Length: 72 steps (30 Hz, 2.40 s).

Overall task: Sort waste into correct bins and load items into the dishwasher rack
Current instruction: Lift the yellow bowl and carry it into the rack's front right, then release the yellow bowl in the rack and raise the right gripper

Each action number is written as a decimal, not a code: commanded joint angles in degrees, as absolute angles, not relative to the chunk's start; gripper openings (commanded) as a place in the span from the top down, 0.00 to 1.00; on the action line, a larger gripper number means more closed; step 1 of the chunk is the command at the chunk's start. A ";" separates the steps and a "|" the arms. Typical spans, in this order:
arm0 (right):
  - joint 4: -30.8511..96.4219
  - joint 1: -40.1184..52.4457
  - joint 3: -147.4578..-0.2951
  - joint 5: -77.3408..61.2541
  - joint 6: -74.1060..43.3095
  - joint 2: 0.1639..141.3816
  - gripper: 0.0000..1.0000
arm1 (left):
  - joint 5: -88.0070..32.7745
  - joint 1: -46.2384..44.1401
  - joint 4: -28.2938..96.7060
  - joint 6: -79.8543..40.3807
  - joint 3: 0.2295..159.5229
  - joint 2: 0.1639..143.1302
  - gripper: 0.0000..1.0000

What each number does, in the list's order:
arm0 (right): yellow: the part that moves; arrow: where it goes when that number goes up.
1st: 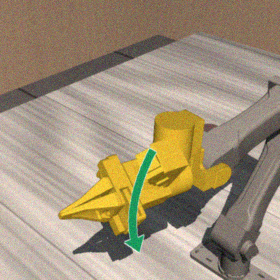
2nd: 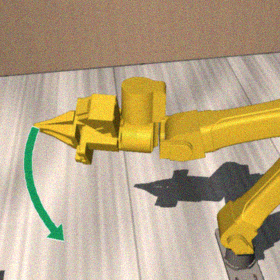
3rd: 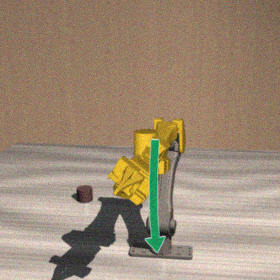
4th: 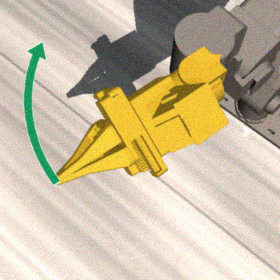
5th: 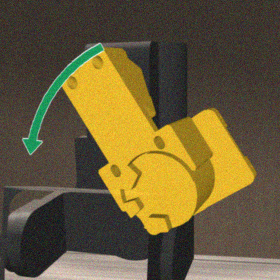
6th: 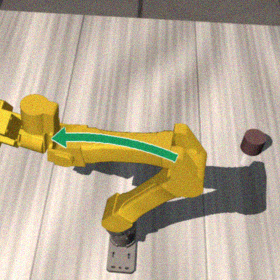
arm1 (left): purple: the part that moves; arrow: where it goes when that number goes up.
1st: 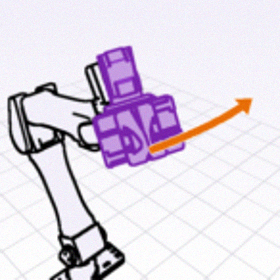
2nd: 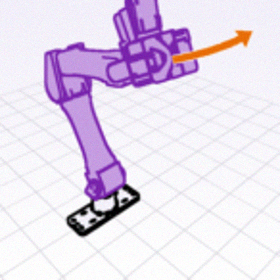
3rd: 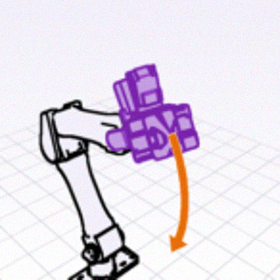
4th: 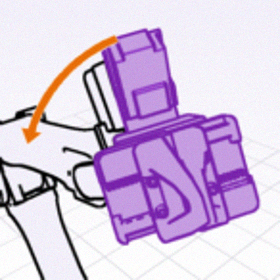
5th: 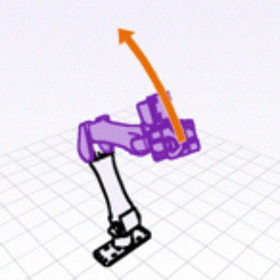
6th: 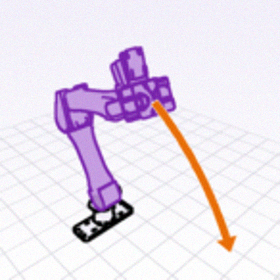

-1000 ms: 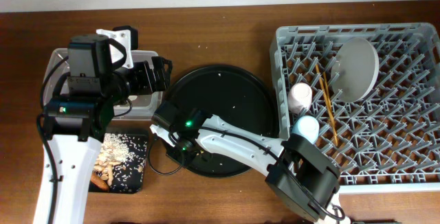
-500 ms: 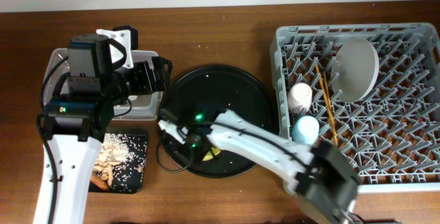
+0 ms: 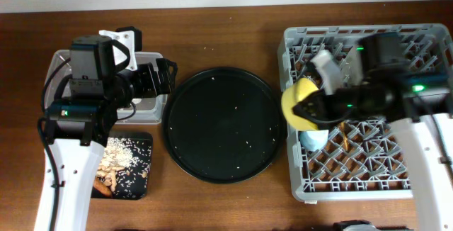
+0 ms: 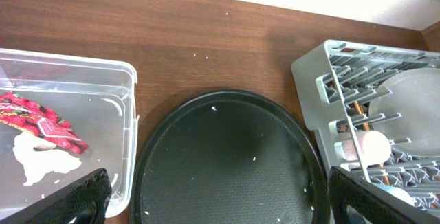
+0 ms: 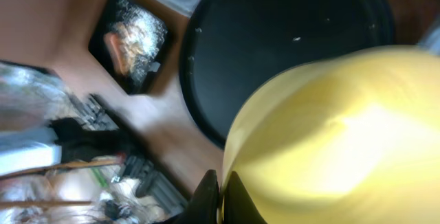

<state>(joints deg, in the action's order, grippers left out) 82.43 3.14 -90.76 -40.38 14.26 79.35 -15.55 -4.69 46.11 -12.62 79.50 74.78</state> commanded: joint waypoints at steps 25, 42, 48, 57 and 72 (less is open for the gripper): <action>83.53 -41.95 -67.68 -72.55 47.53 101.36 0.96 | -15.18 -4.43 46.04 -11.86 79.77 74.98 0.01; 65.45 -54.94 -67.99 -50.19 6.15 101.34 0.66 | -15.18 -4.43 46.04 -11.86 79.77 74.98 0.01; 67.61 -53.63 -78.94 -44.38 -0.43 99.74 0.61 | -15.18 -4.43 46.04 -11.88 79.77 74.98 0.01; 68.07 -19.07 -80.31 -21.91 4.38 81.10 0.60 | -15.18 -4.43 46.04 -11.86 79.77 74.98 0.01; 64.64 7.49 -80.27 -4.23 -4.14 88.55 0.02 | -15.18 -4.43 46.04 -11.86 79.77 74.98 0.01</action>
<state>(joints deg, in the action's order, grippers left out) 64.66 7.25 -79.50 -5.32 -3.27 88.25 -15.55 -4.69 46.11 -12.62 79.50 74.78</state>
